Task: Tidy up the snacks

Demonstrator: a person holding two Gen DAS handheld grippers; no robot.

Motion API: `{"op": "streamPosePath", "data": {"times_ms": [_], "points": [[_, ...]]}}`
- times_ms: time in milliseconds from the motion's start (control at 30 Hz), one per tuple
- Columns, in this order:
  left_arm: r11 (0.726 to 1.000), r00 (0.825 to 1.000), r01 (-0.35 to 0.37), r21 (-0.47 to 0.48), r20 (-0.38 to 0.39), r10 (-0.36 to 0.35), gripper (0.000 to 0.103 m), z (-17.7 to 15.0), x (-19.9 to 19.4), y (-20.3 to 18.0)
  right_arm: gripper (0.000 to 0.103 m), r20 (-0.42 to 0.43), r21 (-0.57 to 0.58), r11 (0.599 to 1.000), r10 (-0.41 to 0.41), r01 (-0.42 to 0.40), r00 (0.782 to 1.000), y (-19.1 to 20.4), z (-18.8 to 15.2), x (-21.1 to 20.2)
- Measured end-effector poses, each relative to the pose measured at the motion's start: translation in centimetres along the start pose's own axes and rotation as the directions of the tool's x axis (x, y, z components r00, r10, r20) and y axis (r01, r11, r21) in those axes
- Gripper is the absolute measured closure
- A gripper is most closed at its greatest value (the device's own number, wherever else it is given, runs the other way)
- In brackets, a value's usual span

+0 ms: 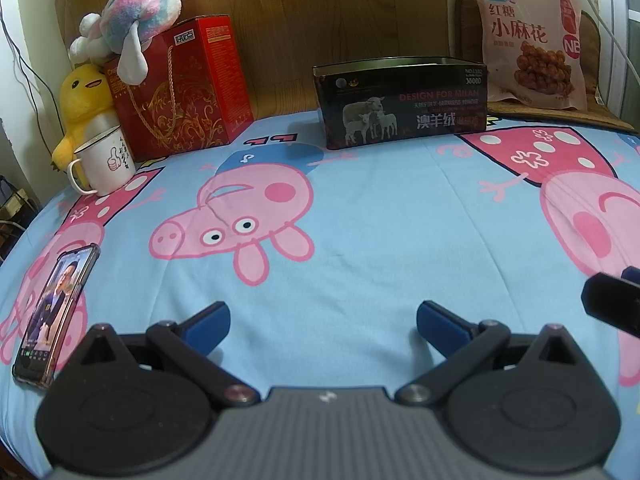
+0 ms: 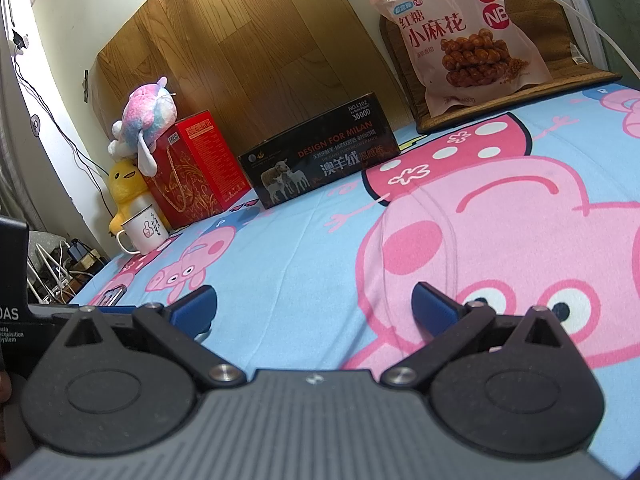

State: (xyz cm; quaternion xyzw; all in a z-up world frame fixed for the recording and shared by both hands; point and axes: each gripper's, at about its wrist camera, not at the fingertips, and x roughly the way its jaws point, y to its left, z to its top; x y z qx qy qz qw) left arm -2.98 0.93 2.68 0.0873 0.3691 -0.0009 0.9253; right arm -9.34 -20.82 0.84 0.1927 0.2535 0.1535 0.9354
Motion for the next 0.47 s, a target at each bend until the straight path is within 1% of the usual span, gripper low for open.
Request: {"op": "streamPosePath", "data": {"times_ms": [233,467], "points": [[1.000,1.000,0.012,0.013,0.010,-0.012,0.000,-0.23,-0.21,-0.17,0.000,0.000,0.000,1.000,0.000,0.000,1.000,0.02,-0.02,0.00],[0.999,0.998,0.049,-0.017,-0.039,-0.049,0.000,0.04,0.54,0.59,0.000,-0.001,-0.004,1.000,-0.001,0.001,1.000,0.03,-0.02,0.00]]}}
